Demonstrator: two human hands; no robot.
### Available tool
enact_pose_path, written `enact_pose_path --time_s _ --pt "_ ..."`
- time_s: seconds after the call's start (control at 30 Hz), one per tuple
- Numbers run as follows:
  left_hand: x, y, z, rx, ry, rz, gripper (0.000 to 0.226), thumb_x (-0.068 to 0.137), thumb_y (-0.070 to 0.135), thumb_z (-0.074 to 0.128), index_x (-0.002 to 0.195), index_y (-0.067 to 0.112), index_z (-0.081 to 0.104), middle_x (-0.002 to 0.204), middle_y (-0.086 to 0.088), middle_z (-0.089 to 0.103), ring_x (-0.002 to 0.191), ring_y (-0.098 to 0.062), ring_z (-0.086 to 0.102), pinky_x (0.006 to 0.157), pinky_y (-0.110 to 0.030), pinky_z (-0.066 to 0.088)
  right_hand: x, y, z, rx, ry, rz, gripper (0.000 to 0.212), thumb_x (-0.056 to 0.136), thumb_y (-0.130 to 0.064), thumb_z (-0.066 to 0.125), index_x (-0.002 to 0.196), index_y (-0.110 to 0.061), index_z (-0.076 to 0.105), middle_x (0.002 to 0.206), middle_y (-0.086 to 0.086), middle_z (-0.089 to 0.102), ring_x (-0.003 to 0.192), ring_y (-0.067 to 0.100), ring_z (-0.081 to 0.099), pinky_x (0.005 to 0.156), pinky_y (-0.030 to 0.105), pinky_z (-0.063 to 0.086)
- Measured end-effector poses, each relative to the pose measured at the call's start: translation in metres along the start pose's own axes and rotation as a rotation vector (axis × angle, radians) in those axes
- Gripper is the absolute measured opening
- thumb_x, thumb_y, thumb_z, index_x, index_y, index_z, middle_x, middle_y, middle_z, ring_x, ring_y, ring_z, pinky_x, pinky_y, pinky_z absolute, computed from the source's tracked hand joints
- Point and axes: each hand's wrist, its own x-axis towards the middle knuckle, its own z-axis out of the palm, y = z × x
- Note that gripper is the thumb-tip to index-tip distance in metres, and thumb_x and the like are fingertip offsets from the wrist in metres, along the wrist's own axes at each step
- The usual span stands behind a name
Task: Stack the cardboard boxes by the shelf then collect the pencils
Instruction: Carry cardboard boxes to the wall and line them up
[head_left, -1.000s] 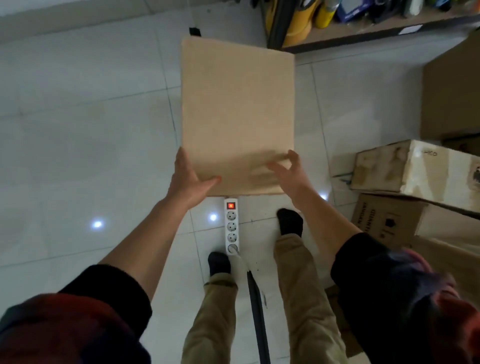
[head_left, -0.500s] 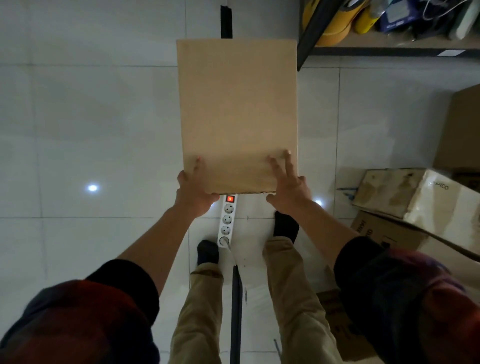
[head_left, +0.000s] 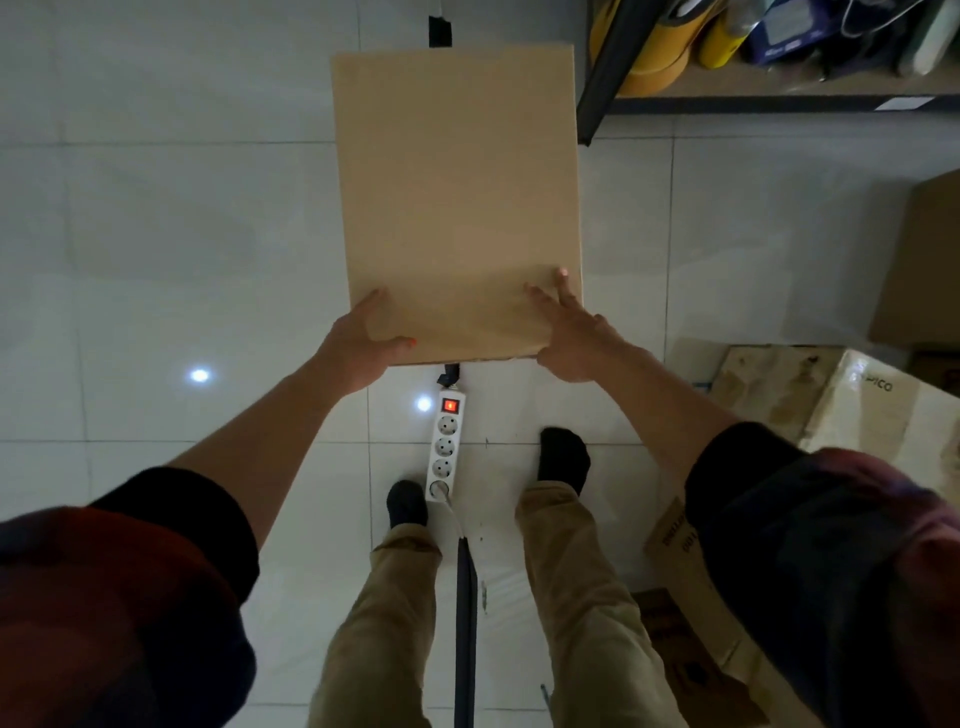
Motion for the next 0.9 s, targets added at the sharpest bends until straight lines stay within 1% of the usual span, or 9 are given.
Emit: enact_pose_path --time_s 0.1,0.23,0.3,0.47,0.57,0.63,0.73,0.8,0.9 --pt "0.009 0.013 -0.001 -0.021 0.015 0.040 0.083 0.087 0.028 0.072 0.155 0.023 0.024 0.158 -0.004 0.028 0.144 -0.022 0.028 0.104 -0.021 0.023 0.010 0.005 -0.012 0.007 0.054 -0.009 0.088 0.091 -0.017 0.051 0.152 -0.048 -0.004 0.159 -0.012 -0.027 0.142 0.042 0.027 0.114 0.051 0.029" --pt "0.019 0.021 -0.003 -0.039 0.015 0.055 0.085 0.087 0.029 0.072 0.156 0.024 0.021 0.158 -0.007 0.025 0.144 -0.024 0.027 0.109 -0.027 0.024 0.017 0.003 -0.027 -0.008 0.092 0.026 0.089 0.089 -0.004 0.042 0.153 -0.047 -0.003 0.160 -0.011 -0.027 0.144 0.040 0.025 0.118 0.050 0.024" --pt "0.024 0.025 -0.008 -0.035 0.003 0.100 0.084 0.088 0.025 0.072 0.156 0.022 0.021 0.158 -0.006 0.027 0.143 -0.023 0.029 0.105 -0.023 0.024 0.018 0.000 -0.030 0.002 0.113 0.056 0.091 0.088 -0.001 0.041 0.152 -0.049 -0.004 0.159 -0.013 -0.026 0.144 0.042 0.023 0.116 0.052 0.026" --pt "0.023 0.014 -0.031 -0.025 0.092 0.189 0.082 0.085 0.010 0.071 0.153 0.016 0.026 0.154 -0.006 0.029 0.141 -0.018 0.030 0.101 -0.016 0.024 0.027 -0.020 -0.025 0.038 0.119 0.078 0.095 0.086 -0.001 0.043 0.151 -0.050 -0.006 0.157 -0.014 -0.031 0.150 0.035 0.011 0.119 0.054 0.017" --pt "0.030 0.008 -0.042 0.004 0.111 0.271 0.080 0.083 0.003 0.068 0.152 0.013 0.029 0.153 -0.006 0.031 0.139 -0.016 0.032 0.100 -0.013 0.025 0.032 -0.029 -0.022 0.009 0.162 0.080 0.095 0.088 0.003 0.042 0.153 -0.044 -0.008 0.158 -0.008 -0.031 0.151 0.032 0.009 0.120 0.050 0.008" --pt "0.034 0.008 -0.043 0.038 0.094 0.322 0.078 0.083 0.000 0.065 0.151 0.013 0.028 0.152 -0.007 0.031 0.135 -0.012 0.033 0.098 -0.008 0.026 0.035 -0.027 -0.020 -0.010 0.183 0.069 0.093 0.090 0.002 0.043 0.154 -0.042 -0.007 0.160 -0.004 -0.029 0.150 0.032 0.011 0.119 0.050 0.008" --pt "0.037 0.014 -0.040 0.091 0.082 0.341 0.078 0.084 -0.003 0.063 0.151 0.012 0.026 0.149 -0.009 0.028 0.122 -0.012 0.037 0.096 -0.022 0.034 0.043 -0.023 -0.023 -0.051 0.208 0.041 0.093 0.090 -0.001 0.043 0.152 -0.046 -0.009 0.160 -0.007 -0.028 0.147 0.038 0.018 0.115 0.055 0.020" --pt "0.041 0.016 -0.036 0.120 0.075 0.353 0.079 0.081 -0.004 0.066 0.148 0.010 0.028 0.146 -0.011 0.027 0.113 -0.015 0.042 0.092 -0.031 0.041 0.046 -0.022 -0.031 -0.061 0.188 0.051 0.094 0.089 0.000 0.043 0.151 -0.047 -0.010 0.159 -0.008 -0.029 0.146 0.039 0.018 0.115 0.056 0.019" --pt "0.050 0.022 -0.032 0.148 0.070 0.386 0.083 0.078 -0.004 0.067 0.149 0.007 0.025 0.150 -0.017 0.023 0.132 -0.030 0.039 0.105 -0.035 0.039 0.047 -0.021 -0.049 -0.082 0.194 0.050 0.094 0.089 0.002 0.042 0.152 -0.046 -0.009 0.160 -0.006 -0.027 0.148 0.040 0.011 0.117 0.058 0.012"
